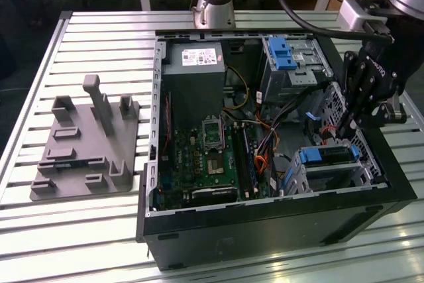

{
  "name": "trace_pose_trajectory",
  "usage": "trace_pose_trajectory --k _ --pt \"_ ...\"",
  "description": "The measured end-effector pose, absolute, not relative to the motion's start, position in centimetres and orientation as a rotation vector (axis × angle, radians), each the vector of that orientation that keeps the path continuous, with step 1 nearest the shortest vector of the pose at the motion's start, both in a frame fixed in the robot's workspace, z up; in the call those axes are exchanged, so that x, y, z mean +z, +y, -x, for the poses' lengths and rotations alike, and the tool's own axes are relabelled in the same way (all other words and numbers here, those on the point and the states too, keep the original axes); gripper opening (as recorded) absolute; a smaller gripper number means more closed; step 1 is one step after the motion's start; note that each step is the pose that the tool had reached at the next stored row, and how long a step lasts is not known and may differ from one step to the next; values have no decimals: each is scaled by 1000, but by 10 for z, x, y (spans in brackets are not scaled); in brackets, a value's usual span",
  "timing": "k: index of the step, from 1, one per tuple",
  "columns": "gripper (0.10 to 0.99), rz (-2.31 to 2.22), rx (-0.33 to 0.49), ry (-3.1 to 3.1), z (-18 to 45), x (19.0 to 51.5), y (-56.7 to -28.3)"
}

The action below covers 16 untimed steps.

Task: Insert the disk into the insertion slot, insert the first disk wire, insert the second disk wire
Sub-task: 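Insert the first disk wire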

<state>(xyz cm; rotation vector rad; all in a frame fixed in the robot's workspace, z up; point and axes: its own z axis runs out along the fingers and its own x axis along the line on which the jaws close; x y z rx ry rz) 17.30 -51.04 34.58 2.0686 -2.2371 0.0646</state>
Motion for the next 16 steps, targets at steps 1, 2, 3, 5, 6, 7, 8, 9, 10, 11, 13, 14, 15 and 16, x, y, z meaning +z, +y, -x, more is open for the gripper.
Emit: trace_pose_trajectory --k 1,2,3,5,6,7,8,9,10,11,13,14,15,16 --pt "165 -2071 62 -2237 -172 346 -511" --pt "165 -2077 59 -2236 -172 346 -512" --pt "165 -2083 58 -2233 -172 346 -512" --pt "165 -2093 56 -2226 -171 346 -513" --pt "165 -2099 55 -2222 -171 346 -513" --pt "165 -2105 54 -2218 -170 346 -513" --pt "165 -2109 53 -2215 -170 346 -514" --pt "165 -2111 53 -2213 -169 346 -516" --pt "165 -2112 53 -2213 -169 346 -517" --pt "165 -2112 52 -2213 -169 346 -519" --pt "165 -2117 48 -2212 -169 346 -520" --pt "165 -2120 47 -2210 -169 346 -521" --pt "165 -2122 46 -2210 -169 346 -521" --pt "165 -2122 46 -2210 -169 346 -521"
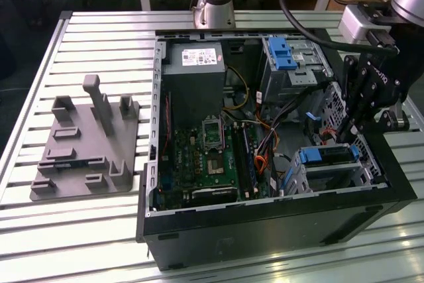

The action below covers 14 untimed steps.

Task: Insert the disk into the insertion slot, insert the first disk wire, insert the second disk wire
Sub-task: 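Insert the first disk wire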

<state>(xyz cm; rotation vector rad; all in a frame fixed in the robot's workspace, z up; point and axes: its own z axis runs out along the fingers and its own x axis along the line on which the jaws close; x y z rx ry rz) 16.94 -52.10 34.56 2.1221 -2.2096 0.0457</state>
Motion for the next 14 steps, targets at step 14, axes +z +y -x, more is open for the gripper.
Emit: trace_pose_trajectory --k 14 --pt "165 -2122 45 -2209 -170 344 -523"
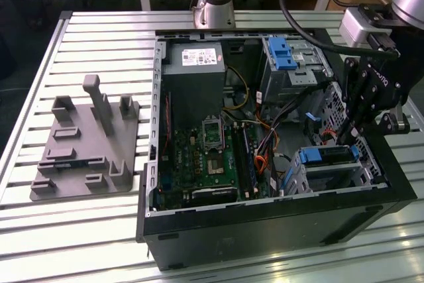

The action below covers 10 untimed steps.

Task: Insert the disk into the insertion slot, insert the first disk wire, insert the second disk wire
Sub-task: 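Insert the first disk wire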

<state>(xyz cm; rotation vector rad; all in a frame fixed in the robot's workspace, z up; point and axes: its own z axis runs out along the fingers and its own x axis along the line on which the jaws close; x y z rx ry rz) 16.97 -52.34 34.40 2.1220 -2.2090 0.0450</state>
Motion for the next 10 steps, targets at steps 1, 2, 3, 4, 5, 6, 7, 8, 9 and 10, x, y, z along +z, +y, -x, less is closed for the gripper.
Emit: trace_pose_trajectory --k 1,2,3,4,5,6,7,8,9,10 --pt "165 -2122 45 -2209 -170 344 -523" --pt "165 -2122 44 -2209 -170 344 -524" --pt "165 -2122 44 -2209 -170 343 -524" --pt "165 -2122 44 -2209 -170 343 -524" --pt "165 -2121 44 -2209 -170 343 -524" --pt "165 -2121 44 -2209 -170 343 -524" --pt "165 -2121 43 -2208 -170 343 -524" --pt "165 -2121 43 -2208 -170 342 -524" --pt "165 -2121 43 -2208 -170 342 -524" --pt "165 -2121 43 -2208 -170 342 -524"
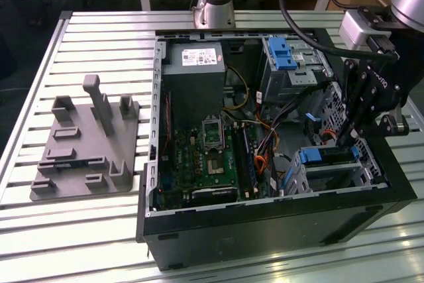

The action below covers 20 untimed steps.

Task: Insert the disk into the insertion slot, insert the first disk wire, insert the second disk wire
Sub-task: 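Insert the first disk wire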

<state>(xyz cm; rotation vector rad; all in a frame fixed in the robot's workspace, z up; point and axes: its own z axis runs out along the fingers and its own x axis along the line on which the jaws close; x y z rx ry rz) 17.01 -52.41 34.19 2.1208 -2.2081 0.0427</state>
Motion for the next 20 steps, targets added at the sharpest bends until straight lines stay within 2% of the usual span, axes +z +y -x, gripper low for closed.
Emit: trace_pose_trajectory --k 20 --pt "165 -2118 36 -2205 -171 337 -526"
